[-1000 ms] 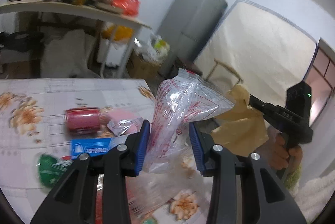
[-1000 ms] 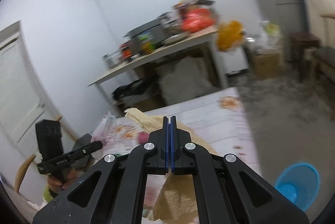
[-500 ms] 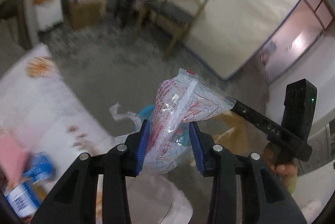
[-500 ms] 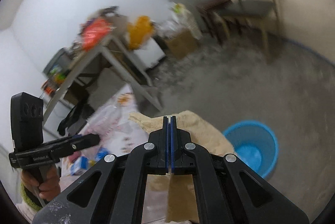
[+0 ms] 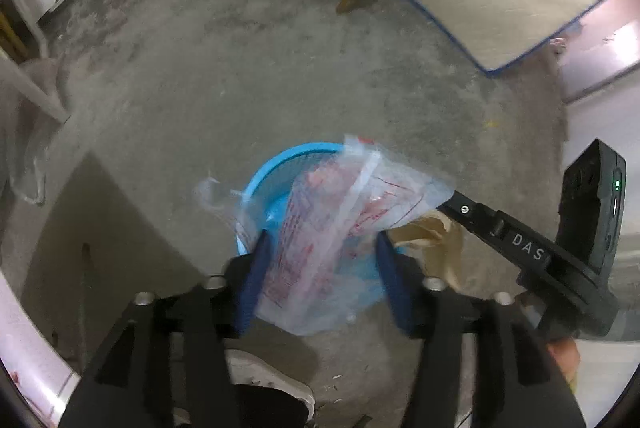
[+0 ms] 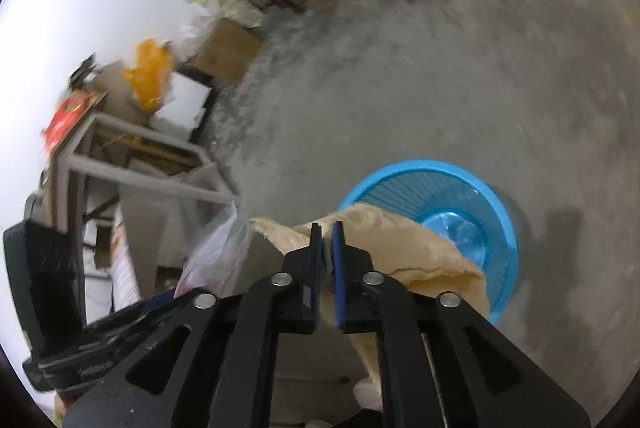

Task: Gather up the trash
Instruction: 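Carry bag and cloth to the blue wastebasket and open both tools, then return both tools to the table and grasp the blue wrapper with the right tool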

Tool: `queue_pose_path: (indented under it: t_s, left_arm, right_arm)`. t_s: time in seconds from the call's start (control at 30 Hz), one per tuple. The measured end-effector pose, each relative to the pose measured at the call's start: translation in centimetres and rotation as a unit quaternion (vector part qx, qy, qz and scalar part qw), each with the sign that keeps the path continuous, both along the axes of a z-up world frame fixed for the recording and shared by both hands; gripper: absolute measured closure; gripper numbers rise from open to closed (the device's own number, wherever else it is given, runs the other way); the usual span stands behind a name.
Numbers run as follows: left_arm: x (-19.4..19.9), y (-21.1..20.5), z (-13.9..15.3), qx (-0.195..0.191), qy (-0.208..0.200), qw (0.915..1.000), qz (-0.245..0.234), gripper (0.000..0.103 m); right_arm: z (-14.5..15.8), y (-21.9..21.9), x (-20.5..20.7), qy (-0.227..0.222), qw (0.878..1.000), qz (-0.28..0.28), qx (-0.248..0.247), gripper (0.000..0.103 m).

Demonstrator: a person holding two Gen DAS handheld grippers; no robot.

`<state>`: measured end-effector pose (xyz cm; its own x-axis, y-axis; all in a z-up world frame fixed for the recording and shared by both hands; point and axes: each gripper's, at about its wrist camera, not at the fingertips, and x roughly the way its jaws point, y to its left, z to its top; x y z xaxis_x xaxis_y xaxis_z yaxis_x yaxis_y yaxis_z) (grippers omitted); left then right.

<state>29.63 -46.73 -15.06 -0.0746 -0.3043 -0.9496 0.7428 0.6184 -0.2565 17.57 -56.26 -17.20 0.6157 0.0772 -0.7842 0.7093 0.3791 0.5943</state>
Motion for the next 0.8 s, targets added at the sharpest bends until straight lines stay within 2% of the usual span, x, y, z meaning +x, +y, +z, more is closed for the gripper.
queue_pose_path:
  t_s: [0.03,0.17,0.3,0.4,0.43,0.57,0.63,0.7,0.73,0.8]
  left_arm:
    - [0.1,-0.3,-0.4,0.006,0.001,1.0000,0.007,0.038]
    - [0.0,-0.5,-0.5,-0.006,0.015,0.9997,0.019,0.030]
    - [-0.2,0.0,0.5,-0.023,0.011,0.9996,0.014,0.028]
    - [-1.0,1.5,2.9,-0.046,0.005,0.9989,0.000,0.028]
    - [-1.3,2.0,3.8,-0.055,0.003,0.9984,-0.005,0.028]
    - [-3.1,5.9,9.0,-0.107,-0.031,0.9935,-0.023,0.028]
    - [-4.6,9.2,12.0,-0.134,-0.057,0.9889,-0.031,0.028]
    - [-5.9,12.6,14.2,-0.157,-0.072,0.9845,-0.030,0.027]
    - [-6.4,14.1,15.0,-0.165,-0.079,0.9827,-0.029,0.027]
    - [-7.7,17.9,16.8,-0.187,-0.096,0.9773,-0.023,0.027]
  right_arm:
    - [-0.7,-0.4,0.0,0.009,1.000,-0.005,0.006,0.071]
    - [-2.5,-1.3,-1.4,0.029,0.999,-0.020,0.014,0.067]
    - [-1.5,-0.8,-3.4,0.023,0.999,-0.026,0.005,0.061]
    - [-0.2,-0.2,-4.5,0.021,0.999,-0.025,-0.013,0.058]
    - [0.5,0.2,-4.9,0.020,0.999,-0.023,-0.022,0.054]
    - [4.1,2.4,-6.3,0.045,0.995,-0.002,-0.092,0.040]
    - [6.3,4.2,-6.8,0.073,0.987,0.011,-0.142,0.023]
    - [7.9,5.8,-7.1,0.098,0.978,0.019,-0.183,0.014]
    - [9.0,7.0,-7.4,0.099,0.973,0.028,-0.207,0.011]
    - [10.2,8.8,-7.6,0.083,0.969,0.050,-0.226,0.011]
